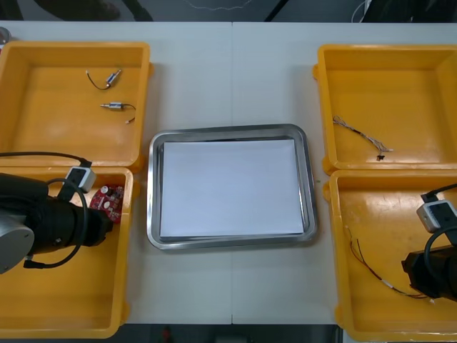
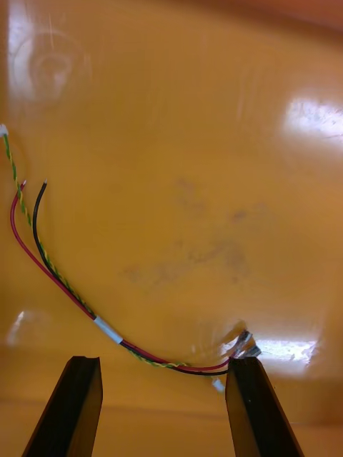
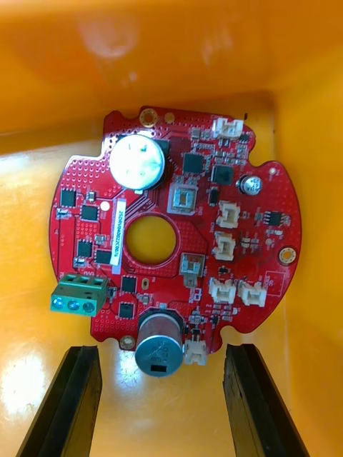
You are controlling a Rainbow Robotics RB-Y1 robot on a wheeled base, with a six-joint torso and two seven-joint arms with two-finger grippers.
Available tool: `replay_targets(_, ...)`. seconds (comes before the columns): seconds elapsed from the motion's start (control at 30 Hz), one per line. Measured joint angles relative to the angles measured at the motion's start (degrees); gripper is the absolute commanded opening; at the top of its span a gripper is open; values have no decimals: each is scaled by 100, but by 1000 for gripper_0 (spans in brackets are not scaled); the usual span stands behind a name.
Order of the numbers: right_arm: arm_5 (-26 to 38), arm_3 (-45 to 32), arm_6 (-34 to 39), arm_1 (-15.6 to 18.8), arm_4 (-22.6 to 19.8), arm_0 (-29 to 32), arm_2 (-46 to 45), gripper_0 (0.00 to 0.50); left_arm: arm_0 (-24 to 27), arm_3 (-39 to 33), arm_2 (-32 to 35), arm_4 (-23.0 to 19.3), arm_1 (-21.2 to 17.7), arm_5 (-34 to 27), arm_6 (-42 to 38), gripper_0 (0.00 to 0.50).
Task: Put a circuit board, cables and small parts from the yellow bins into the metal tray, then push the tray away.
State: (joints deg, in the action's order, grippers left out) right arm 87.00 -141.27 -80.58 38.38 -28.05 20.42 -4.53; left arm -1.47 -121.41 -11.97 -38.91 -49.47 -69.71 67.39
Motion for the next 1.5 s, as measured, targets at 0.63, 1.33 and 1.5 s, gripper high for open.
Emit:
replay_targets(0.63, -1074, 816, -1367, 3, -123, 148, 268, 500, 15, 145, -76, 45, 0, 134, -2, 246)
replay_targets(1.33, -1938, 1117, -1652, 230, 48, 459, 810, 500, 78, 52, -45, -16, 0, -191, -6, 2)
replay_targets(1.5, -2055, 1289, -1653, 337, 58, 459, 905, 500, 78, -225, 279, -285, 0, -713, -6, 3)
